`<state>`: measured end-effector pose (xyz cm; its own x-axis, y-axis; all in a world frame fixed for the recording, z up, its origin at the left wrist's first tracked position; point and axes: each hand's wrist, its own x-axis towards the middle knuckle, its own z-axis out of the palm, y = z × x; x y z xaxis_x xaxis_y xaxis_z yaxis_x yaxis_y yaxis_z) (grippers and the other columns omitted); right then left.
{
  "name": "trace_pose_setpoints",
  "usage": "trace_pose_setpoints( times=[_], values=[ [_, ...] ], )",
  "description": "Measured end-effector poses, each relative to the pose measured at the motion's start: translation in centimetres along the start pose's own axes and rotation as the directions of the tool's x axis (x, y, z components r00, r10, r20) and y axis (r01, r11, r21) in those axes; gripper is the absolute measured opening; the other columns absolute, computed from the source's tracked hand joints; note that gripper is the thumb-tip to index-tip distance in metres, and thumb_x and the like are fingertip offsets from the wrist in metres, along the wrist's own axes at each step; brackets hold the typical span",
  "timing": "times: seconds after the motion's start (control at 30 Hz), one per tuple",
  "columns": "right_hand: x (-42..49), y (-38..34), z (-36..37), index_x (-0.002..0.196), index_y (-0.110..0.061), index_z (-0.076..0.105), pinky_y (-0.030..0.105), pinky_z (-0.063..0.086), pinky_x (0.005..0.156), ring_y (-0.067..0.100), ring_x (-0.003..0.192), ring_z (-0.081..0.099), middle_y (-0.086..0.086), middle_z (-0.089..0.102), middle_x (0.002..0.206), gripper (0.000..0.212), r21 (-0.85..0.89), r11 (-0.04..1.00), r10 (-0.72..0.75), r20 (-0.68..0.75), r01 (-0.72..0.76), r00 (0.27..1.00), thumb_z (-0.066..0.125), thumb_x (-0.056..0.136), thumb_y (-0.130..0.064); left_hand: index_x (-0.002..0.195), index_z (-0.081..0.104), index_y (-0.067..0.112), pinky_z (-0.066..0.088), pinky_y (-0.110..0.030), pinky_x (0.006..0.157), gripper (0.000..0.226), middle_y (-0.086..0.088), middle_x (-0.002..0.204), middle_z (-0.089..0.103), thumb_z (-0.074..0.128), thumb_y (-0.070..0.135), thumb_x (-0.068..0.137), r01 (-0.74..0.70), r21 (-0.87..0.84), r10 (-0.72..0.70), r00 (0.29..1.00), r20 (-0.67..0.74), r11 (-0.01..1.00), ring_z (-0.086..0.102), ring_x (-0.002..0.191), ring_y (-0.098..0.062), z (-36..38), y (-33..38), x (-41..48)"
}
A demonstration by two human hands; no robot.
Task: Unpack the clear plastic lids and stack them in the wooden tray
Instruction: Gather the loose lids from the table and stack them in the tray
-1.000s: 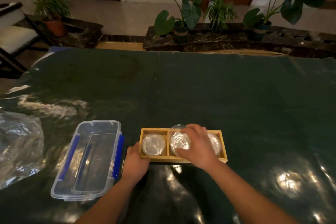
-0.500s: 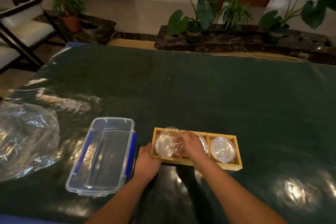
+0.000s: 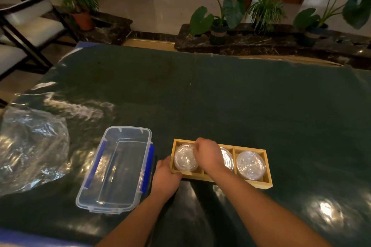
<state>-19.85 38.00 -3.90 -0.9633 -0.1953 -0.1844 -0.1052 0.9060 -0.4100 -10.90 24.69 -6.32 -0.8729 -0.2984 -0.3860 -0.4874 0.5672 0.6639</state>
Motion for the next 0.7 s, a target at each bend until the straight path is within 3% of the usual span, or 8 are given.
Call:
trace_pose_setpoints(
  times=[0.2, 0.33, 0.57, 0.7],
  values=[
    [0.1, 0.3, 0.3, 0.092, -0.016, 0.07, 0.024, 0.046, 0.064, 0.015, 0.076, 0.062, 0.001, 0.066, 0.086, 0.011, -0.036, 0.999, 0.021, 0.026, -0.02, 0.999, 0.062, 0.094, -0.023, 0.132, 0.057, 0.02, 0.043, -0.043, 0.114, 0.032, -0.006, 0.139, 0.059, 0.059, 0.024, 0.101, -0.041, 0.053, 0.04, 0.999, 0.008, 0.998, 0.055, 0.129, -0.021, 0.2, 0.0, 0.0],
    [0.1, 0.4, 0.3, 0.093, -0.017, 0.075, 0.027, 0.057, 0.07, 0.015, 0.076, 0.066, 0.001, 0.071, 0.085, 0.011, -0.032, 0.999, 0.042, 0.045, -0.041, 0.998, 0.064, 0.093, -0.019, 0.137, 0.054, 0.02, 0.041, -0.042, 0.115, 0.038, -0.006, 0.142, 0.056, 0.06, 0.023, 0.1, -0.027, 0.056, 0.026, 1.0, 0.015, 0.998, 0.053, 0.132, -0.021, 0.2, -0.1, 0.1],
    [-0.1, 0.8, 0.2, 0.1, -0.019, 0.073, 0.025, 0.054, 0.069, 0.015, 0.078, 0.065, 0.001, 0.072, 0.092, 0.012, -0.005, 0.999, 0.037, 0.024, -0.037, 0.999, 0.065, 0.092, -0.016, 0.133, 0.055, 0.021, 0.043, -0.038, 0.11, 0.035, -0.005, 0.139, 0.058, 0.061, 0.024, 0.099, -0.013, 0.055, 0.011, 1.0, 0.027, 0.998, 0.054, 0.128, -0.019, 0.1, -0.5, 0.6],
    [-0.2, 1.2, -0.3, 0.099, -0.02, 0.071, 0.023, 0.05, 0.066, 0.012, 0.077, 0.063, -0.001, 0.071, 0.091, 0.01, 0.049, 0.997, 0.057, -0.022, -0.055, 0.998, 0.063, 0.093, -0.019, 0.144, 0.047, 0.021, 0.044, -0.039, 0.109, 0.052, -0.005, 0.147, 0.051, 0.065, 0.028, 0.096, 0.012, 0.051, -0.012, 1.0, -0.011, 0.999, 0.053, 0.131, -0.021, -0.1, -0.7, 0.7]
  ],
)
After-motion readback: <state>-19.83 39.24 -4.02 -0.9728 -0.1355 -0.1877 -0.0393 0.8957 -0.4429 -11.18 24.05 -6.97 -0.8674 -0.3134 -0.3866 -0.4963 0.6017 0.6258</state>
